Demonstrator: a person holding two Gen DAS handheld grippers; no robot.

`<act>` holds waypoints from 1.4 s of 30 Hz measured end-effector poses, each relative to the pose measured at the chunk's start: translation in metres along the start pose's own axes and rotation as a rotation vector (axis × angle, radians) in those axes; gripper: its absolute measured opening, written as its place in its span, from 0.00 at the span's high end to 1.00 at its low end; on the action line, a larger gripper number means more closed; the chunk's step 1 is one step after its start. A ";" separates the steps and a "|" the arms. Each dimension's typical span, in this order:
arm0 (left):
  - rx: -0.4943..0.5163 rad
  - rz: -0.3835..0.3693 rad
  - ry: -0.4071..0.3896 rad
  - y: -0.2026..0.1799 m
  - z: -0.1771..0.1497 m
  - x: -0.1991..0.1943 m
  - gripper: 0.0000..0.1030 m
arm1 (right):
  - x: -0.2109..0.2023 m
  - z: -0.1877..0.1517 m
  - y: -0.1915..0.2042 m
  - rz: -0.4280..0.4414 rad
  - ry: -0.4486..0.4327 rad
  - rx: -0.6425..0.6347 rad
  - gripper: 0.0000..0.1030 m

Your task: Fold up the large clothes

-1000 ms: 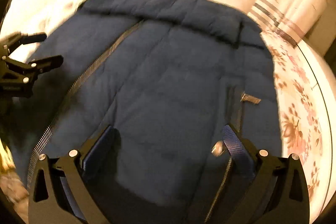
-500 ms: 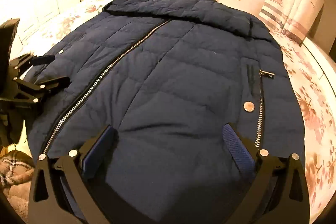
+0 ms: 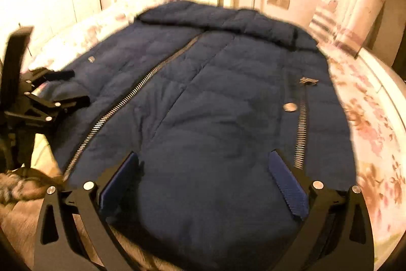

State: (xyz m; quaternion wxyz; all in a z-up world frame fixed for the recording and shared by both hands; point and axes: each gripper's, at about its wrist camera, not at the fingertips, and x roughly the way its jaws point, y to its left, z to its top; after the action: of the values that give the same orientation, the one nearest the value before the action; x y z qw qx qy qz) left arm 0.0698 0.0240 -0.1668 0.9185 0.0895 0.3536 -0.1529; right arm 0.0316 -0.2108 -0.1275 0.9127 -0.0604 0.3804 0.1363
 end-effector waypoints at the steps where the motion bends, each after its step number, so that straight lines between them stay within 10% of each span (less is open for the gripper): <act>1: -0.016 -0.025 -0.034 0.005 -0.006 -0.011 0.02 | -0.014 -0.005 -0.007 -0.003 -0.042 0.021 0.05; 5: -0.086 0.007 -0.190 0.026 -0.035 -0.047 0.02 | -0.061 -0.036 -0.044 -0.015 -0.156 0.135 0.04; 13: -0.216 0.020 -0.096 0.085 -0.056 -0.063 0.02 | -0.070 -0.088 -0.113 -0.014 -0.028 0.462 0.04; 25: -0.353 -0.184 -0.026 0.108 -0.072 -0.056 0.06 | -0.068 -0.086 -0.096 0.140 -0.021 0.437 0.16; 34: -0.470 -0.288 -0.077 0.127 -0.077 -0.073 0.46 | -0.075 -0.099 -0.110 0.325 -0.129 0.545 0.32; 42: -0.581 -0.378 -0.072 0.136 -0.083 -0.058 0.39 | -0.066 -0.087 -0.106 0.394 -0.160 0.542 0.31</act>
State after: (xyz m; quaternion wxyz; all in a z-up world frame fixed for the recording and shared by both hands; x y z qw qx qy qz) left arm 0.0241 0.1872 -0.1811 0.8728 -0.2484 0.3600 -0.2164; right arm -0.0400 -0.3435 -0.1411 0.8787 0.2698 0.3345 0.2080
